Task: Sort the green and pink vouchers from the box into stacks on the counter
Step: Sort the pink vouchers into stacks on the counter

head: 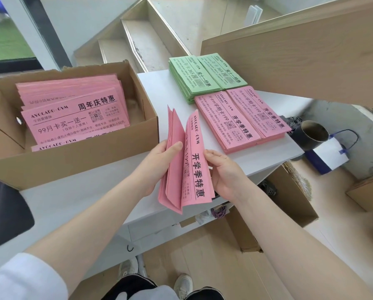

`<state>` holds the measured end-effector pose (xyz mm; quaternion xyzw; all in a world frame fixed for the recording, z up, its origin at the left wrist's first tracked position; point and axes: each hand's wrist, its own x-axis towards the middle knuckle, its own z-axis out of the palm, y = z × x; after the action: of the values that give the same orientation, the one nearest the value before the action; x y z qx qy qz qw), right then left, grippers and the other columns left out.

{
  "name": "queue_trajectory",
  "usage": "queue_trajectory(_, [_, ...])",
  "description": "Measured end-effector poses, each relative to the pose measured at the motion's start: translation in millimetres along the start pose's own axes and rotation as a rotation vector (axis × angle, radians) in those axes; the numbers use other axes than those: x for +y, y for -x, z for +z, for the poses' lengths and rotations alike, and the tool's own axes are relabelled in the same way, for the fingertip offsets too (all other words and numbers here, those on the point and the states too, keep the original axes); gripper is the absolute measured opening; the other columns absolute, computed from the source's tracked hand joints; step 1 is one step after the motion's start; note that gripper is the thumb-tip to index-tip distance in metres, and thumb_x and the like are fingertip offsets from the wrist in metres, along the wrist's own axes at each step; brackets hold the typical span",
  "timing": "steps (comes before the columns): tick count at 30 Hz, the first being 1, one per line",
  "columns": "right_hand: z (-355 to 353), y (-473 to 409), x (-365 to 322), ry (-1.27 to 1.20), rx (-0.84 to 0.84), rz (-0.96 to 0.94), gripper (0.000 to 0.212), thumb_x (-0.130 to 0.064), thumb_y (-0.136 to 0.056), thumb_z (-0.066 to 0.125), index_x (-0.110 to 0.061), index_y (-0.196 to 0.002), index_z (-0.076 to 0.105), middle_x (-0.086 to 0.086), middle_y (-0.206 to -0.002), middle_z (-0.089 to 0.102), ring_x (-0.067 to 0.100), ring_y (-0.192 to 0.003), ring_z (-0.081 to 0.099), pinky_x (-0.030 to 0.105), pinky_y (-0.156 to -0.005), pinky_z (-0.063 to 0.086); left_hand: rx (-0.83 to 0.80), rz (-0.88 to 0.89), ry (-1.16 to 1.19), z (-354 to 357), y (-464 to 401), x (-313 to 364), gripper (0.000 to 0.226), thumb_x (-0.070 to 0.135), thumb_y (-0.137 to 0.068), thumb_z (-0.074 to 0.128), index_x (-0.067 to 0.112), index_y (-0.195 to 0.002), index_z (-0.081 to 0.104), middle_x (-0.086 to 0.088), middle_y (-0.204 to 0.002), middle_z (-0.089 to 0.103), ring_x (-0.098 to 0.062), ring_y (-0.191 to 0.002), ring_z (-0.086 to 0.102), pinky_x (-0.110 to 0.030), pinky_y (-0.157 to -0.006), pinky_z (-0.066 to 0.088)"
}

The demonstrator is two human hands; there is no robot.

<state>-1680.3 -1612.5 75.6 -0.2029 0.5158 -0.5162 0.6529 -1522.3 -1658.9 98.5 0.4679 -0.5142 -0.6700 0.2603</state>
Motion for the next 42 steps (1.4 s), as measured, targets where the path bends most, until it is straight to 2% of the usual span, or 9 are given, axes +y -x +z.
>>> queue_trajectory(14, [-6.3,7.5,-19.1,0.253,0.054,-0.093,0.012,-0.004,-0.09,0.051,-0.009,-0.081,0.057,0.006,-0.074,0.066,0.015,-0.063,0.062,0.024,-0.055,0.055,-0.024,0.019,-0.071,10.9,0.8,7.8,0.037,0.041,-0.092,0.05,0.023,-0.124,0.05,0.006,-0.115,0.064,-0.009,-0.102,0.062,-0.028,-0.088,0.049])
queue_trajectory(19, [7.3,7.1,-20.4,0.32,0.015,-0.089,0.009,-0.019,-0.092,0.048,-0.016,-0.099,0.052,0.001,-0.086,0.063,0.015,-0.075,0.06,0.031,-0.07,0.051,-0.123,0.06,-0.088,27.9,2.8,12.0,0.034,0.042,-0.099,0.032,0.027,-0.119,0.055,0.011,-0.111,0.062,0.003,-0.093,0.059,-0.016,-0.082,0.046])
queue_trajectory(22, [5.1,5.9,-22.6,0.461,0.023,-0.067,0.053,-0.046,-0.079,0.065,-0.02,-0.121,0.048,-0.001,-0.112,0.064,0.018,-0.101,0.063,0.044,-0.089,0.05,-0.161,-0.027,-0.164,27.9,0.2,6.4,0.043,0.045,-0.1,0.023,0.031,-0.112,0.062,0.016,-0.113,0.056,-0.001,-0.101,0.052,-0.028,-0.101,0.038])
queue_trajectory(24, [0.1,7.7,-23.5,0.587,0.047,-0.089,0.051,-0.024,-0.08,0.071,-0.021,-0.124,0.046,0.001,-0.114,0.065,0.018,-0.098,0.066,0.043,-0.085,0.054,-0.159,-0.054,-0.183,25.4,-2.3,1.4,0.038,0.038,-0.1,0.03,0.024,-0.122,0.058,0.013,-0.122,0.052,-0.002,-0.104,0.052,-0.027,-0.101,0.041])
queue_trajectory(29, [-8.5,10.7,-42.0,1.039,0.025,-0.217,0.045,0.001,-0.086,0.049,-0.029,-0.119,0.051,-0.007,-0.111,0.067,0.01,-0.094,0.067,0.04,-0.085,0.055,0.105,0.35,-0.422,4.9,-1.8,6.6,0.048,0.006,-0.094,0.048,0.013,-0.14,0.033,0.006,-0.131,0.046,-0.002,-0.115,0.047,-0.016,-0.099,0.038])
queue_trajectory(32, [-5.7,15.0,-62.7,1.208,-0.094,-0.289,0.048,0.002,-0.087,0.047,-0.037,-0.112,0.056,-0.016,-0.112,0.066,0.001,-0.105,0.061,0.038,-0.093,0.05,0.227,0.504,-0.634,-10.8,0.1,10.9,0.075,0.014,-0.086,0.063,0.014,-0.146,0.018,0.003,-0.145,0.033,-0.009,-0.133,0.032,-0.031,-0.112,0.028])
queue_trajectory(34, [-1.6,16.9,-73.4,1.359,-0.155,-0.345,0.049,0.001,-0.087,0.046,-0.039,-0.112,0.057,-0.016,-0.111,0.066,0.004,-0.107,0.06,0.039,-0.092,0.051,0.221,0.448,-0.562,-18.0,2.8,12.3,0.081,0.019,-0.081,0.069,0.021,-0.146,0.02,0.012,-0.136,0.045,-0.005,-0.121,0.046,-0.027,-0.101,0.037])
queue_trajectory(37, [8.6,14.4,-78.8,1.562,-0.138,-0.498,0.047,0.0,-0.085,0.047,-0.036,-0.113,0.058,-0.009,-0.108,0.067,0.014,-0.1,0.06,0.041,-0.085,0.051,0.122,0.334,-0.381,-31.9,5.0,8.2,0.043,0.012,-0.078,0.073,0.025,-0.115,0.057,0.01,-0.1,0.07,-0.007,-0.091,0.065,-0.031,-0.086,0.052])
queue_trajectory(42, [14.7,10.3,-71.4,1.783,-0.06,-0.516,0.021,-0.022,-0.084,0.062,-0.026,-0.104,0.061,-0.004,-0.096,0.066,0.018,-0.091,0.059,0.035,-0.076,0.049,0.153,0.307,-0.089,-40.2,8.2,-17.7,0.026,-0.007,-0.079,0.066,0.019,-0.081,0.066,0.015,-0.067,0.07,0.003,-0.064,0.062,-0.013,-0.061,0.049])
